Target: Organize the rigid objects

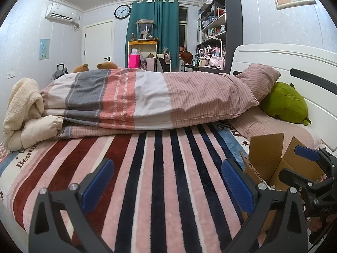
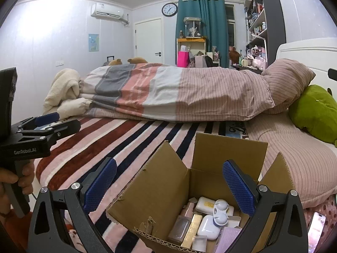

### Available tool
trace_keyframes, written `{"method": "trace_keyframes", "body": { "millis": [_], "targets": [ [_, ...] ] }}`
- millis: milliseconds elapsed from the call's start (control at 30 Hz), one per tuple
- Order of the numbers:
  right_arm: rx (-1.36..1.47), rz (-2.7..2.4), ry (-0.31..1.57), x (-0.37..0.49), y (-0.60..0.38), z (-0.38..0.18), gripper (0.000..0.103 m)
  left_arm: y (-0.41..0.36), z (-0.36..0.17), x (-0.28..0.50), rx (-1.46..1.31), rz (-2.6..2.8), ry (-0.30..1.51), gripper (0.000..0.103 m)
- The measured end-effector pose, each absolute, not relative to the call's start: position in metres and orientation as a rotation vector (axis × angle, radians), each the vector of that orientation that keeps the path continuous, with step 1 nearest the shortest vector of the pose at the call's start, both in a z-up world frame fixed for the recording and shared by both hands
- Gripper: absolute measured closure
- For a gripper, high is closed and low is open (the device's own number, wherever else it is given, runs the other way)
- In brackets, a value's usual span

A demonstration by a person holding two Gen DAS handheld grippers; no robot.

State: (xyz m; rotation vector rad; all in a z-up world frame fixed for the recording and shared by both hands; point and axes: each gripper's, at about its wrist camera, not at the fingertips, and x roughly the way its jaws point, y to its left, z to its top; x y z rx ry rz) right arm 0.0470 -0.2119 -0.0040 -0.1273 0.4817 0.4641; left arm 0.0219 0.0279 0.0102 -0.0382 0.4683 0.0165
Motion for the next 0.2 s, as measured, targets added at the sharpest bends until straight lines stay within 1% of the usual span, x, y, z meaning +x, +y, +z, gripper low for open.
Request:
{"method": "trace_keyframes", "body": {
  "millis": [200],
  "targets": [
    [-0.128, 0.464, 0.48, 0.0469, -0.2115, -0.0036, 0.002, 0.028, 0.0102, 0.022, -0.04, 0.019, 0.469, 0.002]
  ]
}}
